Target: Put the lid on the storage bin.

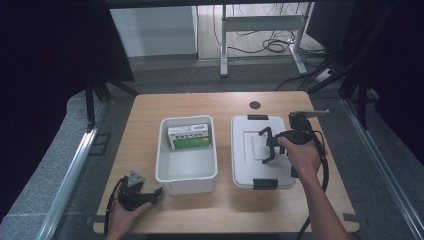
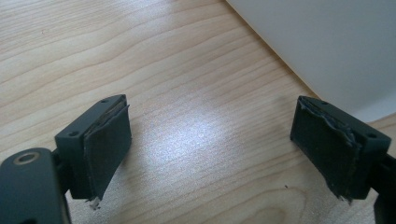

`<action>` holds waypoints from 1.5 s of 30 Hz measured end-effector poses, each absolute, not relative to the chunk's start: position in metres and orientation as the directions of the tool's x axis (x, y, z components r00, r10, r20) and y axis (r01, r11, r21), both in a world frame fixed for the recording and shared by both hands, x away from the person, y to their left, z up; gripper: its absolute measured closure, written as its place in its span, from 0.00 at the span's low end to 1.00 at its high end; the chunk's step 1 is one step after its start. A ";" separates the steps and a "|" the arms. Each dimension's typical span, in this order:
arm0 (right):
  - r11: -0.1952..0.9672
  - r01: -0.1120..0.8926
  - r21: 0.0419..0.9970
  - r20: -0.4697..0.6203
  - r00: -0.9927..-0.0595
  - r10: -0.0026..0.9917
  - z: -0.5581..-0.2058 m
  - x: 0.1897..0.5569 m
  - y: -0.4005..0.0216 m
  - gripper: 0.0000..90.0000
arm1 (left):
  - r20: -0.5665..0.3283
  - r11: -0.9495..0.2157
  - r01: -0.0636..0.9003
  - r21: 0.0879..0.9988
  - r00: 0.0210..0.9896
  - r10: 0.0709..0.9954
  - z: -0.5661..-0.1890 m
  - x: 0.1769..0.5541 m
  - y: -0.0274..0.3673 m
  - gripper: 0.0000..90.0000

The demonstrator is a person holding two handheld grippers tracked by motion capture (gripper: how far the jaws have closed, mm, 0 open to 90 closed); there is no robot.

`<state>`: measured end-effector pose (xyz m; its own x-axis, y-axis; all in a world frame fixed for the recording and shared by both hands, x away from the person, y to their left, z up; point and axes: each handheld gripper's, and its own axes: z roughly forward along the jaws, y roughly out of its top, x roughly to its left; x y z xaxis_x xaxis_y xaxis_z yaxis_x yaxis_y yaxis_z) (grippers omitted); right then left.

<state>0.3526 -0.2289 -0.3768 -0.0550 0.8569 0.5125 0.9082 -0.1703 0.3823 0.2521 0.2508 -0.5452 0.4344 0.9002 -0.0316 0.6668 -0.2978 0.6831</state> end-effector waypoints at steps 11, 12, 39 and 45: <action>-0.141 0.907 0.398 0.503 -0.086 0.860 -0.366 0.352 -0.214 0.94 | -0.032 -0.297 0.667 0.683 0.434 0.900 -0.545 0.252 0.251 0.14; -0.141 0.907 0.396 0.506 -0.088 0.858 -0.365 0.352 -0.213 0.94 | -0.032 -0.298 0.667 0.683 0.434 0.900 -0.545 0.252 0.251 0.14; -0.064 0.909 0.412 0.559 -0.197 0.805 -0.338 0.349 -0.159 0.94 | -0.031 -0.301 0.669 0.680 0.436 0.899 -0.545 0.253 0.250 0.13; -0.052 0.908 0.415 0.558 -0.209 0.803 -0.336 0.350 -0.150 0.94 | -0.032 -0.300 0.669 0.680 0.436 0.899 -0.545 0.253 0.250 0.13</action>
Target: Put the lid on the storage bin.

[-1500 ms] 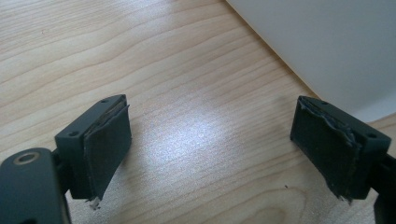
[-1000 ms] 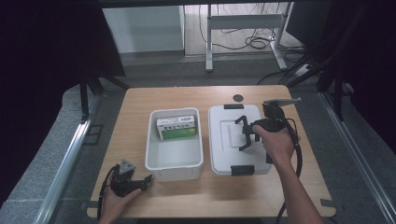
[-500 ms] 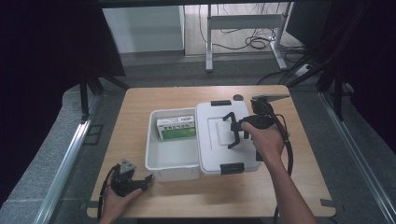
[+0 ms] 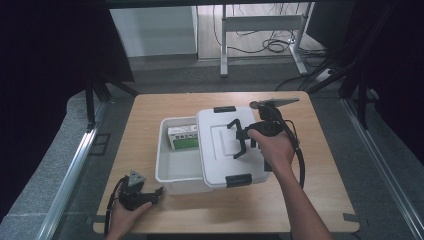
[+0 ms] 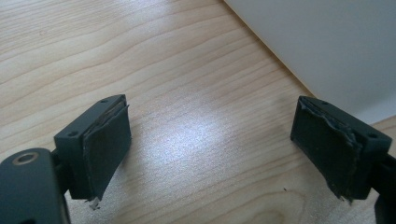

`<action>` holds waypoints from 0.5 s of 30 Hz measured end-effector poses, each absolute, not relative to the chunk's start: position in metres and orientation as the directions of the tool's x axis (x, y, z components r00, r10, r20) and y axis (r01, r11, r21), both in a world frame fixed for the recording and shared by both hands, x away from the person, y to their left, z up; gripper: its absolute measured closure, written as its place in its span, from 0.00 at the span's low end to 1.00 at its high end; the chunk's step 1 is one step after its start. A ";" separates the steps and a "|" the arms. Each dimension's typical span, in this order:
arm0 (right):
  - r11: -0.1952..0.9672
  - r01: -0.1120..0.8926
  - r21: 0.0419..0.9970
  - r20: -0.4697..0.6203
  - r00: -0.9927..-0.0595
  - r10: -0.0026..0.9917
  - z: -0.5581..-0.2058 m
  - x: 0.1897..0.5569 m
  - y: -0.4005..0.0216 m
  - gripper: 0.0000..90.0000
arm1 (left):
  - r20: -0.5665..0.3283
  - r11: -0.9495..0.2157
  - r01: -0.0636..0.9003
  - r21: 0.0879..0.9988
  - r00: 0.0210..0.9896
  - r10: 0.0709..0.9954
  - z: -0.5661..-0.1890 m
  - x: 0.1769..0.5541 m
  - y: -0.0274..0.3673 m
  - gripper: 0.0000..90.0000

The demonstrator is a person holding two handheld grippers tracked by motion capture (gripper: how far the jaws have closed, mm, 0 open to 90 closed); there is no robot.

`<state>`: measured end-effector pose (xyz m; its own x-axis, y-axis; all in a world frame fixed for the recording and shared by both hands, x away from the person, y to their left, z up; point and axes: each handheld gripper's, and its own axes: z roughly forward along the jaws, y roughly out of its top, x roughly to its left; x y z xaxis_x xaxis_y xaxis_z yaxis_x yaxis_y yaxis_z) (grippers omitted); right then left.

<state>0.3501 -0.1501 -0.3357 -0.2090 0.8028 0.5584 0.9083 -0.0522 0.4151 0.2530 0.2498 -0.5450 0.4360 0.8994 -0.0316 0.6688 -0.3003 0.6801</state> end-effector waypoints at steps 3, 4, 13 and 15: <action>-0.049 0.908 0.416 0.557 -0.212 0.803 -0.335 0.351 -0.147 0.94 | -0.031 -0.301 0.669 0.680 0.436 0.899 -0.545 0.253 0.250 0.13; -0.049 0.909 0.414 0.558 -0.211 0.802 -0.335 0.351 -0.146 0.94 | -0.032 -0.301 0.669 0.680 0.436 0.899 -0.545 0.253 0.250 0.13; -0.040 0.910 0.413 0.559 -0.219 0.800 -0.331 0.353 -0.132 0.94 | -0.031 -0.301 0.668 0.680 0.437 0.899 -0.545 0.253 0.250 0.13; -0.037 0.910 0.413 0.558 -0.220 0.800 -0.329 0.354 -0.129 0.94 | -0.031 -0.301 0.668 0.680 0.437 0.899 -0.545 0.253 0.250 0.13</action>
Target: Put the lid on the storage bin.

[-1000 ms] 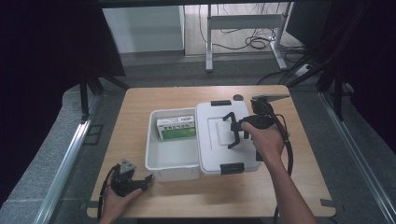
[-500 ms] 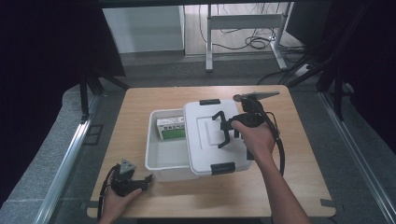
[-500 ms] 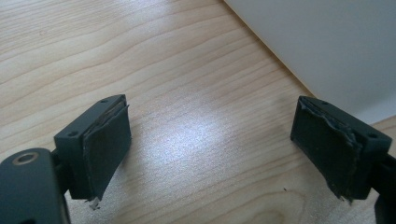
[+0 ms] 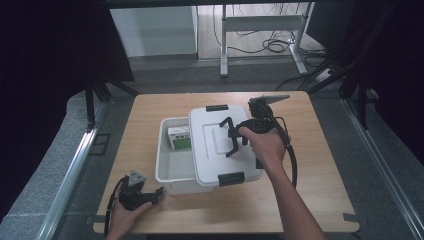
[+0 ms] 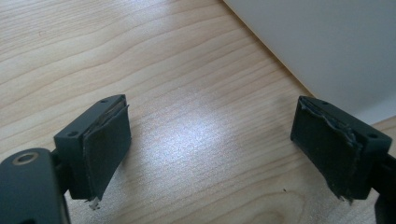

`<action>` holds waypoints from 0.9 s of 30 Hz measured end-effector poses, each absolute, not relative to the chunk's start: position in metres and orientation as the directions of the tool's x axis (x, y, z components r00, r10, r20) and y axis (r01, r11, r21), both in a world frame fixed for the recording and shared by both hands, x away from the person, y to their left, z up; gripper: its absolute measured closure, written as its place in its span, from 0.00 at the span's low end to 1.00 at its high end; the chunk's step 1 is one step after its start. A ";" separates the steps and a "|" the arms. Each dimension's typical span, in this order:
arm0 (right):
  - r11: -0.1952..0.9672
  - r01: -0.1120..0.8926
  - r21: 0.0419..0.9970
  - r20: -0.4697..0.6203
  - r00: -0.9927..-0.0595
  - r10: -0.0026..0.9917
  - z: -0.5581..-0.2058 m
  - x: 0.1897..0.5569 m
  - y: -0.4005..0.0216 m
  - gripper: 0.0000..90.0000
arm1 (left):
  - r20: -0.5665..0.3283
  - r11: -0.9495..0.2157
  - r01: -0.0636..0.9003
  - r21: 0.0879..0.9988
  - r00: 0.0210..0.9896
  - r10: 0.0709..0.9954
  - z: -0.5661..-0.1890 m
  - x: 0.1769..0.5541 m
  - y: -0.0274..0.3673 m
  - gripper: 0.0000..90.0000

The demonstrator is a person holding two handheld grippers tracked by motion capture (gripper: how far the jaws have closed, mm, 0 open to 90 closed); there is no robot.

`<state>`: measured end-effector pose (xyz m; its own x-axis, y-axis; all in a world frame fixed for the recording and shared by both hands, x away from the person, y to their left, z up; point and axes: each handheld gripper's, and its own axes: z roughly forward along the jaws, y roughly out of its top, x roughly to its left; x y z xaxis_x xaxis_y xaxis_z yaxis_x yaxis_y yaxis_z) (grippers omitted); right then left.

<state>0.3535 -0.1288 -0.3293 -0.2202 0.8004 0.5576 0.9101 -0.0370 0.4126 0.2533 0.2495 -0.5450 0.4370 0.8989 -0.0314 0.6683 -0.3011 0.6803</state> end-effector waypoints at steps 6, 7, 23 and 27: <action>-0.031 0.911 0.412 0.555 -0.223 0.801 -0.324 0.355 -0.119 0.94 | -0.031 -0.301 0.668 0.680 0.437 0.899 -0.545 0.253 0.249 0.13; -0.028 0.910 0.413 0.553 -0.225 0.802 -0.323 0.356 -0.118 0.94 | -0.031 -0.301 0.668 0.680 0.437 0.899 -0.545 0.253 0.249 0.13; -0.039 0.918 0.395 0.560 -0.206 0.803 -0.321 0.360 -0.099 0.94 | -0.032 -0.301 0.668 0.681 0.437 0.899 -0.545 0.254 0.249 0.13; -0.051 0.923 0.381 0.567 -0.190 0.802 -0.321 0.363 -0.095 0.94 | -0.031 -0.301 0.668 0.681 0.437 0.899 -0.545 0.253 0.249 0.13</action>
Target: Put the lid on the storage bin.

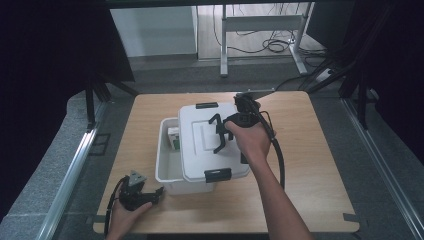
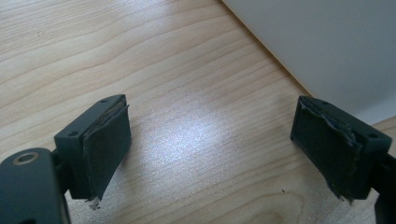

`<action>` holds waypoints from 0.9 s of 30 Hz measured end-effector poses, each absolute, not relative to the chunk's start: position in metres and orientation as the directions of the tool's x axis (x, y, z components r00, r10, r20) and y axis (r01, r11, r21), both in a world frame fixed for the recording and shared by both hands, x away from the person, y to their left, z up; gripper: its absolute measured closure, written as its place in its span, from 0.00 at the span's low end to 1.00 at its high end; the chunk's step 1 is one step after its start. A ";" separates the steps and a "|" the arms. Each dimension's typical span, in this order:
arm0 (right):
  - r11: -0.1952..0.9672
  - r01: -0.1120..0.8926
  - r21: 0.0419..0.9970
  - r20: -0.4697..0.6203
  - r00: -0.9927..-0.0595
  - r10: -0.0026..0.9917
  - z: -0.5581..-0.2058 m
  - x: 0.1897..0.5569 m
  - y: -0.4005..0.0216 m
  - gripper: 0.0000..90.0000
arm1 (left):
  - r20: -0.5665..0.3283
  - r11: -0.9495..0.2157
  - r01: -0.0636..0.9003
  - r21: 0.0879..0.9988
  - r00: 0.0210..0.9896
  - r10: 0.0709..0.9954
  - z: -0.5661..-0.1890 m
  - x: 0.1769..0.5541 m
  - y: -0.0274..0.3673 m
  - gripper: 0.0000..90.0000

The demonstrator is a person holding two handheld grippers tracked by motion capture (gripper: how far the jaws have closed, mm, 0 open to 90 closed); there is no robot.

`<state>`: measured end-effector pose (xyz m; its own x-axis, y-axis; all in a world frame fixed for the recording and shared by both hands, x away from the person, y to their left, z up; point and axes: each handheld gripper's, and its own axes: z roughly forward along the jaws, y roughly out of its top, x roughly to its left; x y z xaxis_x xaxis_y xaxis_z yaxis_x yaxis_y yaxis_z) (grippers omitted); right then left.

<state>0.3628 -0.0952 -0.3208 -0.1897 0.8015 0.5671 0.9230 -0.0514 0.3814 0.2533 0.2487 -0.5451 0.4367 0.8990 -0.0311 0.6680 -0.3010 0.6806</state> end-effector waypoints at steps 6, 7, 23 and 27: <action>-0.051 0.929 0.367 0.574 -0.183 0.798 -0.322 0.365 -0.082 0.94 | -0.031 -0.301 0.668 0.681 0.437 0.899 -0.545 0.253 0.249 0.13; -0.048 0.928 0.371 0.571 -0.187 0.800 -0.322 0.365 -0.080 0.94 | -0.031 -0.301 0.668 0.681 0.437 0.899 -0.545 0.253 0.249 0.13; -0.055 0.939 0.339 0.581 -0.163 0.798 -0.324 0.368 -0.052 0.94 | -0.031 -0.301 0.668 0.681 0.437 0.899 -0.545 0.253 0.249 0.13; -0.063 0.943 0.327 0.584 -0.149 0.798 -0.327 0.370 -0.046 0.94 | -0.031 -0.301 0.668 0.680 0.437 0.899 -0.545 0.253 0.249 0.13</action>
